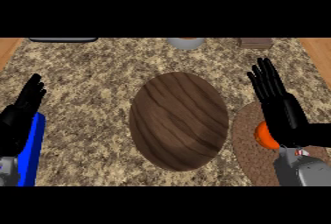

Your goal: Pick the can from the placemat and place it in the bowl

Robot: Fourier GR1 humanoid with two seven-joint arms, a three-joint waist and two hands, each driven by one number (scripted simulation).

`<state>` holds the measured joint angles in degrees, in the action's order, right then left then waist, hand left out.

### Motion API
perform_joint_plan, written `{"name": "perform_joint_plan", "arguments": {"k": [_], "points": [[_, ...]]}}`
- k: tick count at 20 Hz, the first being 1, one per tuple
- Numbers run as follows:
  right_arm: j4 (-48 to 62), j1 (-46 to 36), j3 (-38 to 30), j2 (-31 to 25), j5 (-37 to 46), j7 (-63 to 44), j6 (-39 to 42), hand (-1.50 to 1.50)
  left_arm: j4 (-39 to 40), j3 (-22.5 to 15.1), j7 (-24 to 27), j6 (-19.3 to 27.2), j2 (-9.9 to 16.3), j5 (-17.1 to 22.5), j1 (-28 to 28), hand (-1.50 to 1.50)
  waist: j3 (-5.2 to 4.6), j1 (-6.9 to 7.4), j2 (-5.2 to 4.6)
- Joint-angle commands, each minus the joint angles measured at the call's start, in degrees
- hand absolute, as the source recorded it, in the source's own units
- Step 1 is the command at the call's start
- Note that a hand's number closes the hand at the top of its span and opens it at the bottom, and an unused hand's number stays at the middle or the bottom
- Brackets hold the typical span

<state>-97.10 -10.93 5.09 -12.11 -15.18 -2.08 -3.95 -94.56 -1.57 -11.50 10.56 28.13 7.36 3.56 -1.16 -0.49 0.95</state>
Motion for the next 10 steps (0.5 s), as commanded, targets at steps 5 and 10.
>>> {"name": "perform_joint_plan", "arguments": {"k": [5,10], "points": [[-16.2,4.5,-7.2,-8.7,9.8,27.0,3.0,1.5,-1.5,-5.6,3.7,-4.0,-5.5,2.8,-0.6,0.0,1.33,-8.02,1.59],[-15.5,14.2,-15.4,-8.6,17.6,44.6,-3.9,-1.5,-2.3,-9.6,6.0,-7.1,-8.5,4.4,-0.9,0.0,1.7,-7.83,-0.13]]}}
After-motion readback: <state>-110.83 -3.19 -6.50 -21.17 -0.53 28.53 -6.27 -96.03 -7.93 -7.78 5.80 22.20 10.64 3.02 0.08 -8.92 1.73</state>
